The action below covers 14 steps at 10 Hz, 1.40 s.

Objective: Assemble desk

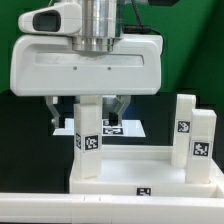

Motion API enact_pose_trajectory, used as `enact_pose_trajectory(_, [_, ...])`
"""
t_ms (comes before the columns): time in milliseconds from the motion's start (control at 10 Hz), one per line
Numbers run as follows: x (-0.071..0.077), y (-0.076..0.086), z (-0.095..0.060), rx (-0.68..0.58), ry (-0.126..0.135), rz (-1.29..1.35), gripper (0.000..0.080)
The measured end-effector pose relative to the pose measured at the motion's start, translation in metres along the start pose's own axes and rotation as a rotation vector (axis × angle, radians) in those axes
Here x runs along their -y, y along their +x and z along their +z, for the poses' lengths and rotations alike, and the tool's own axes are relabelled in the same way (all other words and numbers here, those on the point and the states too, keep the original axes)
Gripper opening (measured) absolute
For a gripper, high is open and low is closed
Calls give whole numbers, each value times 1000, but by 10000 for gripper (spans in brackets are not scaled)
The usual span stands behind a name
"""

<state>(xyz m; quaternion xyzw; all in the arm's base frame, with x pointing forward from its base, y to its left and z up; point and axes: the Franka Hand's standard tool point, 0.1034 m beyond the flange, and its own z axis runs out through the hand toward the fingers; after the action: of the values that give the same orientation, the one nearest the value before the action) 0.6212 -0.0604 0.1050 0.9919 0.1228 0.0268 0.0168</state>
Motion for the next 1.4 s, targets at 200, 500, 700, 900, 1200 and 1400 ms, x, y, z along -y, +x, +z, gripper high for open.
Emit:
enact_pose_trajectory(200, [-1, -1, 1, 1, 0, -2, 513])
enact_pose_trajectory(500, [-1, -1, 1, 2, 1, 30, 289])
enact_pose_trajectory(700, [-1, -1, 1, 2, 5, 170, 289])
enact_pose_trajectory(900, [-3, -2, 2, 1, 22, 411, 289])
enact_pose_trajectory(1200, [-3, -3, 3, 2, 41, 766, 290])
enact_pose_trajectory(1400, [-2, -2, 3, 11, 42, 1048, 290])
